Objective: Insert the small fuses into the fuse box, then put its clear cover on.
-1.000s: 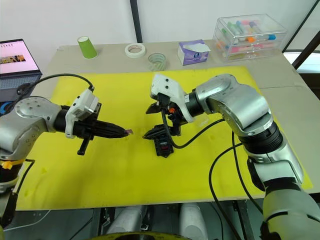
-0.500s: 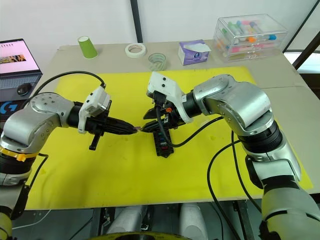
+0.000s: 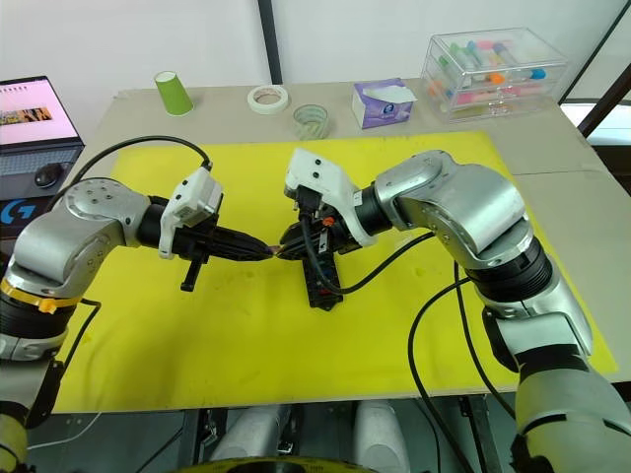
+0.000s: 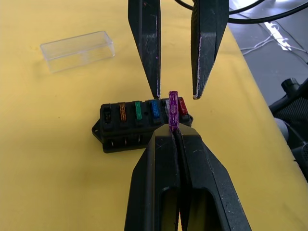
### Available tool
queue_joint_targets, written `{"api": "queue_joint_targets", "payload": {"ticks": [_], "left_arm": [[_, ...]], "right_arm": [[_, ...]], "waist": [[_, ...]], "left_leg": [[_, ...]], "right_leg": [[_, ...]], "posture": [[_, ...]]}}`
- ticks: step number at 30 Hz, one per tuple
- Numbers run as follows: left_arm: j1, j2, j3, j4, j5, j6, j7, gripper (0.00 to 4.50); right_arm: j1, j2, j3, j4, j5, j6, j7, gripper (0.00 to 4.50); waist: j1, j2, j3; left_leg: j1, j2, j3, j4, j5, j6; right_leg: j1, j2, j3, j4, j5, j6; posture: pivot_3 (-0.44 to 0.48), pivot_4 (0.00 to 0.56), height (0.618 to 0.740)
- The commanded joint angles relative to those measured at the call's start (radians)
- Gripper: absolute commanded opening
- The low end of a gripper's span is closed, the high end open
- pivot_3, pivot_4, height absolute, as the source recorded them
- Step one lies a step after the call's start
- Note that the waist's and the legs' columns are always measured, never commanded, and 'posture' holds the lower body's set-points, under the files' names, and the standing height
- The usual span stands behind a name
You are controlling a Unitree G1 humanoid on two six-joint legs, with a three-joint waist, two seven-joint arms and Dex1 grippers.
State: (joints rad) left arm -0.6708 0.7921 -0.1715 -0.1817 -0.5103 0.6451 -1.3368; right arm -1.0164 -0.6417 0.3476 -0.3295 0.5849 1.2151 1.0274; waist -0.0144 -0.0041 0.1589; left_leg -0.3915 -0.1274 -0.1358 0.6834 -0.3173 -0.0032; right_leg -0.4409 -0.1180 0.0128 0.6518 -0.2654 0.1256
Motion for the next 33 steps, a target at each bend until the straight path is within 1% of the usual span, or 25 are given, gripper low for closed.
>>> {"api": "queue_joint_targets", "payload": {"ticks": [1,19,21,23,24,33], "left_arm": [[-0.020,0.000,0.010,-0.010,-0.002,-0.011,-0.005,0.00],[-0.013,-0.005,0.012,-0.014,0.001,-0.011,0.001,0.00],[-0.012,-0.005,0.010,-0.014,0.003,-0.013,0.002,0.00],[-0.012,-0.005,0.008,-0.016,0.005,-0.014,0.003,0.00],[-0.011,-0.005,0.007,-0.016,0.006,-0.015,0.002,0.00],[-0.006,0.000,-0.001,-0.016,0.021,-0.023,0.000,0.00]], "right_arm": [[-0.031,0.014,-0.009,-0.014,0.011,-0.015,-0.002,1.04],[-0.035,0.019,0.012,-0.001,0.005,-0.038,0.003,1.04],[-0.035,0.019,0.011,-0.001,0.006,-0.037,0.002,0.71],[-0.036,0.018,0.009,-0.003,0.008,-0.035,0.002,0.15],[-0.036,0.018,0.009,-0.003,0.008,-0.034,0.002,0.03],[-0.041,0.015,0.014,0.001,0.003,-0.037,0.003,0.03]], "waist": [[0.000,0.000,0.000],[-0.001,0.000,0.000],[-0.001,0.000,0.000],[-0.001,0.000,0.000],[-0.001,0.000,0.000],[-0.001,0.000,0.000]], "left_leg": [[0.000,0.000,0.000,0.000,0.000,0.000],[0.000,0.000,0.000,0.000,0.000,0.000],[0.000,0.000,0.000,0.000,0.000,0.000],[0.000,0.000,0.000,0.000,0.000,0.000],[0.000,0.000,0.000,0.000,0.000,0.000],[0.000,0.000,0.000,0.000,0.000,0.000]], "right_leg": [[0.000,0.000,0.000,0.000,0.000,0.000],[0.000,0.000,0.000,0.000,0.000,0.000],[0.000,0.000,0.000,0.000,0.000,0.000],[0.000,0.000,0.000,0.000,0.000,0.000],[0.000,0.000,0.000,0.000,0.000,0.000],[0.000,0.000,0.000,0.000,0.000,0.000]], "posture": [[0.000,0.150,0.740],[0.000,0.150,0.740],[0.000,0.150,0.740],[0.000,0.150,0.740],[0.000,0.150,0.740],[0.000,0.150,0.740]]}}
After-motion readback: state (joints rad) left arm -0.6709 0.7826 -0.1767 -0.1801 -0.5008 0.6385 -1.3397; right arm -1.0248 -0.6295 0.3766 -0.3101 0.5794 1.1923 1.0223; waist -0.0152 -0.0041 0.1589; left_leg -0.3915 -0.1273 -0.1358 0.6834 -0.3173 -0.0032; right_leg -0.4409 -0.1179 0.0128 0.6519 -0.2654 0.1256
